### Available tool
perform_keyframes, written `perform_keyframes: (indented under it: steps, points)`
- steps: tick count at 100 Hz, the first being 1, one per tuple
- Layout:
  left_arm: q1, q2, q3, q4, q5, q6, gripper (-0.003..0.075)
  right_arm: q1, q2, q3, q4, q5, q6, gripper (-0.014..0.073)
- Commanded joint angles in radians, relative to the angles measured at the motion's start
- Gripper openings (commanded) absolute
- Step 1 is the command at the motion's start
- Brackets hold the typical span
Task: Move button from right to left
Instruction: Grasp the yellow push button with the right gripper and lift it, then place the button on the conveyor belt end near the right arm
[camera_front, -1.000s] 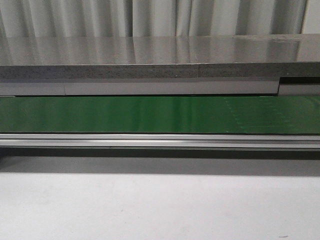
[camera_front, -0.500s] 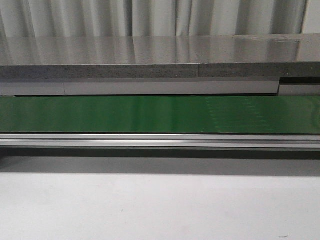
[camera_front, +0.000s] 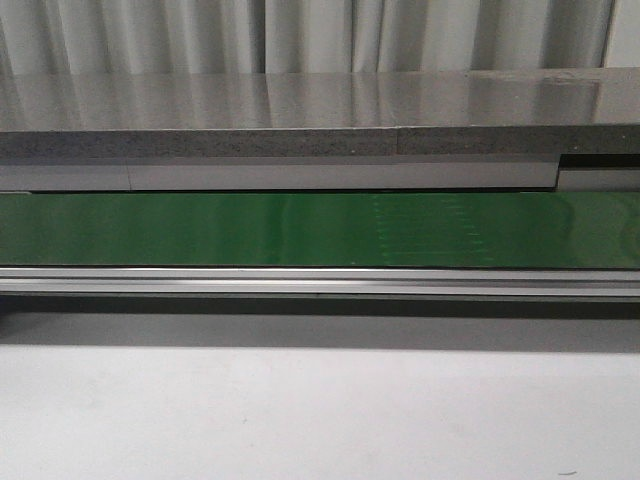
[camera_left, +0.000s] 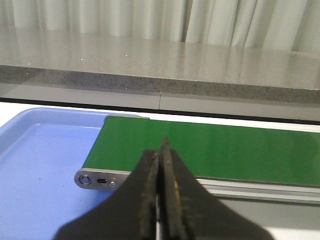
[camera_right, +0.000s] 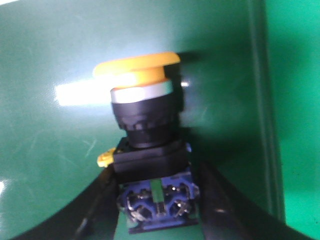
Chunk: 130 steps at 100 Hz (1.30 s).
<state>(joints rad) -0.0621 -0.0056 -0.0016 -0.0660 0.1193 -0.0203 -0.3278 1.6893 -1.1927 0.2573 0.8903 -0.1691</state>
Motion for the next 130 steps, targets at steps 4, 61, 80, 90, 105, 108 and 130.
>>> perform_keyframes:
  steps: [4, 61, 80, 90, 105, 108, 130]
  points:
    - [-0.007, -0.028, 0.046, 0.001, -0.082, -0.006, -0.002, 0.002, -0.039, -0.022, 0.005, -0.025, 0.0, 0.011]
    - [-0.007, -0.028, 0.046, 0.001, -0.082, -0.006, -0.002, 0.084, -0.174, -0.022, 0.009, -0.001, -0.001, 0.0612]
    - [-0.007, -0.028, 0.046, 0.001, -0.082, -0.006, -0.002, 0.169, -0.254, -0.022, -0.027, 0.024, -0.015, 0.0612]
    - [-0.007, -0.028, 0.046, 0.001, -0.082, -0.006, -0.002, 0.221, -0.297, -0.008, -0.064, 0.018, -0.015, 0.06]
    - [-0.007, -0.028, 0.046, 0.001, -0.082, -0.006, -0.002, 0.261, -0.378, 0.074, -0.073, -0.016, -0.015, 0.0391]
    - [-0.007, -0.028, 0.046, 0.001, -0.082, -0.006, -0.002, 0.261, -0.395, 0.095, -0.073, -0.026, -0.013, 0.0339]
    - [-0.007, -0.028, 0.046, 0.001, -0.082, -0.006, -0.002, 0.261, -0.561, 0.279, -0.101, -0.108, -0.004, -0.0032]
